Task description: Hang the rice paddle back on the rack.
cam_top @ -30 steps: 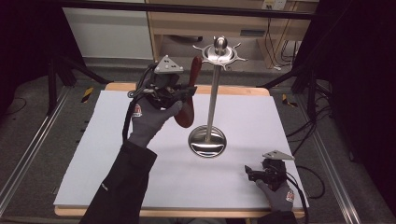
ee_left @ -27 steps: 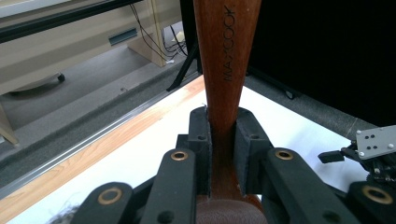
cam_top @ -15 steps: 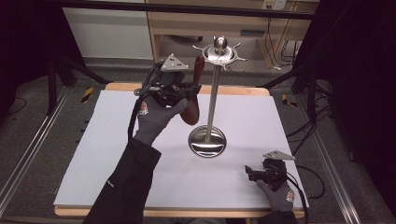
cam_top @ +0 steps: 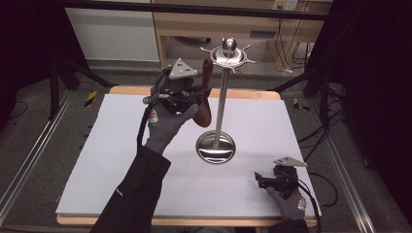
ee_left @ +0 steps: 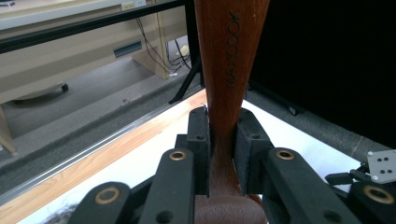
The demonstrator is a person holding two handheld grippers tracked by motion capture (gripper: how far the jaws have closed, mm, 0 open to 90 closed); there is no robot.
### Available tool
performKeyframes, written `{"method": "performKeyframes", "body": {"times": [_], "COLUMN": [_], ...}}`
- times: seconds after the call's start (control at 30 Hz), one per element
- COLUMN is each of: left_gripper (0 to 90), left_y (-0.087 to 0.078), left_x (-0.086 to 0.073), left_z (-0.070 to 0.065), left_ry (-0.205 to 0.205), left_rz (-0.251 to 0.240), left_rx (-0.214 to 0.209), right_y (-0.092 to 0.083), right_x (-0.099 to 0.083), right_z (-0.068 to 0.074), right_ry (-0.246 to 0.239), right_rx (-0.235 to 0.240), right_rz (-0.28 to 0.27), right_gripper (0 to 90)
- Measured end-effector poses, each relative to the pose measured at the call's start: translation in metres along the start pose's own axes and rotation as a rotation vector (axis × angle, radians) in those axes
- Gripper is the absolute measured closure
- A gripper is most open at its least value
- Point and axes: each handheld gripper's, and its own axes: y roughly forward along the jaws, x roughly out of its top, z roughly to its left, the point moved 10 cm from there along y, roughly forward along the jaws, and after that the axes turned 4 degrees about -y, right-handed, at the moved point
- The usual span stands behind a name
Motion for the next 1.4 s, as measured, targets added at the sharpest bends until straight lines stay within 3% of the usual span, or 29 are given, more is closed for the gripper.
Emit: {"method": "performKeyframes", "body": {"times": [0.1,0.17,0.33,0.63,0.77,1.3,1.4], "left_gripper": [73.0,69.1,58.6,49.0,47.1,43.0,42.4], "left_y": [0.000,-0.002,-0.011,-0.037,-0.046,-0.062,-0.062], "left_x": [-0.002,-0.001,-0.007,-0.042,-0.064,-0.169,-0.192], "left_z": [0.001,0.005,0.007,0.011,0.018,0.051,0.057], "left_ry": [-0.007,0.020,0.034,0.004,-0.005,-0.091,-0.098], "left_rz": [-0.011,-0.030,-0.049,-0.030,-0.020,0.053,0.091], "left_rx": [0.004,0.018,0.008,0.008,0.018,0.056,0.074], "right_y": [0.001,0.000,0.000,0.000,0.000,0.002,0.002], "right_x": [0.000,0.000,-0.001,-0.001,-0.001,-0.004,-0.004], "right_z": [0.000,0.000,0.000,0.000,0.003,0.002,0.002], "right_ry": [0.000,0.000,-0.006,-0.011,0.019,0.016,0.015], "right_rx": [-0.006,0.000,-0.003,-0.010,0.007,-0.006,-0.008], "right_rz": [0.000,0.001,0.003,0.001,-0.005,0.004,0.006], "right_gripper": [11.2,11.2,11.2,11.2,11.2,10.7,10.7]}}
